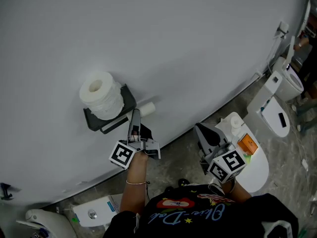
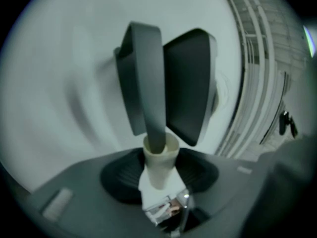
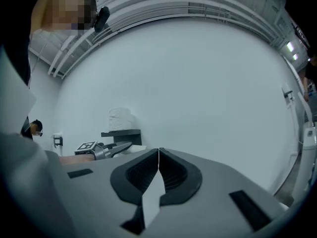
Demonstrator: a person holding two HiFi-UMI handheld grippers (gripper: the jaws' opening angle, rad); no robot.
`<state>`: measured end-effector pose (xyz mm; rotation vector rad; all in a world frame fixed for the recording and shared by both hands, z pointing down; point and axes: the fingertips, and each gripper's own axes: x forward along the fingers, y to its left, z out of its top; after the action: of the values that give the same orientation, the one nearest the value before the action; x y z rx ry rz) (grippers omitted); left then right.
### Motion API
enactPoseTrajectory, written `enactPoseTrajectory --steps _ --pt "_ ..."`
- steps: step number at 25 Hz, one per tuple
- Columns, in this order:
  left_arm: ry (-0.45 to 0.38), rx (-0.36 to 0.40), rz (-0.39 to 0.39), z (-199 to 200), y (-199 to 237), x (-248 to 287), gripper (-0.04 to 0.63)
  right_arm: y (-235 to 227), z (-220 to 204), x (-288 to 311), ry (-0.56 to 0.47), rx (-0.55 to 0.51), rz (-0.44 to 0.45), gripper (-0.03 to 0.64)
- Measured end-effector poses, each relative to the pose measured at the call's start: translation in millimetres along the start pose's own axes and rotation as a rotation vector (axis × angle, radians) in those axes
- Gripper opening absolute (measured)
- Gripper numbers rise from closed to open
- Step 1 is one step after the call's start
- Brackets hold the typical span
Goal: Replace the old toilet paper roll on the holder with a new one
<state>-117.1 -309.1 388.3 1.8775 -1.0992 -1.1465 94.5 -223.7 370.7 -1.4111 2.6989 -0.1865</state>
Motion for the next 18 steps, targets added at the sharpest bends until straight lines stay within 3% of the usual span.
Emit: enactPoseTrajectory --steps 3,7,11,18 --pt "0.061 -0.006 -0.032 -24 -11 13 0.187 -15 0 -16 -0.003 0.002 -0.055 0.012" --pt "0.113 0.045 -0.012 -36 -11 10 0.187 -22 2 -29 -0.004 0.012 -0.089 0.012" --pt "0.16 0.094 0.0 -40 -5 11 0.187 -16 1 -28 -0.001 0.022 -0.071 0.012" --pt "0.221 0.117 -0.001 -56 -10 -8 0.187 3 -8 -18 0.023 0.033 -0.011 0.012"
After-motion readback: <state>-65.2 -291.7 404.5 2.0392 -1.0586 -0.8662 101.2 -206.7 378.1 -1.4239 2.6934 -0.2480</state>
